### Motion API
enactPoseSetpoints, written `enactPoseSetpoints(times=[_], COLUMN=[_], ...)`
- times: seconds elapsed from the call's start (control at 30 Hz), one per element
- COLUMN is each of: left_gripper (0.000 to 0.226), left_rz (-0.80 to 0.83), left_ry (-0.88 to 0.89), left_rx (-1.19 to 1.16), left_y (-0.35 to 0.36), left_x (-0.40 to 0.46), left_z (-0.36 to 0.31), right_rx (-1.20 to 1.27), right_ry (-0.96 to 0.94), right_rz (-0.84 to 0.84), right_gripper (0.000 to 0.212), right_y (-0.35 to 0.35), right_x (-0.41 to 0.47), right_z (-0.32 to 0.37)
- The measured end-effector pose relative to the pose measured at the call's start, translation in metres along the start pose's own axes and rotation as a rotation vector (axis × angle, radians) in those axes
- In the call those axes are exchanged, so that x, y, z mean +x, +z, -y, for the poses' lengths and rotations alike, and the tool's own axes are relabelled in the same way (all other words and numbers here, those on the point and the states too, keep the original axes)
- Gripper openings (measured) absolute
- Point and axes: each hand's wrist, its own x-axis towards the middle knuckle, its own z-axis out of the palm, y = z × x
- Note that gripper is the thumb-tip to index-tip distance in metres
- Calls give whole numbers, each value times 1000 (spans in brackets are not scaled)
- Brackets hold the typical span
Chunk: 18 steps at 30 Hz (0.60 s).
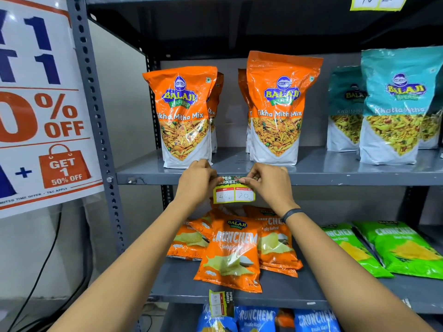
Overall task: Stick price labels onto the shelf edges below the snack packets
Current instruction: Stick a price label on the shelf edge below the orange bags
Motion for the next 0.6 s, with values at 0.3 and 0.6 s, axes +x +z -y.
enactPoseSetpoints(times=[0.3, 0.6], left_gripper=[52, 25], left_rz=[-55, -244], left_ry=[-191, -154], left_rx=[62, 241], left_y=[2, 14], left_x=[16, 3], left_z=[-19, -67], right_rx=[-37, 259], right_ry=[10, -118], right_rz=[-36, -108], right_gripper=[28, 13], right_y=[1, -29], right_x=[5, -11], right_z=[0, -37])
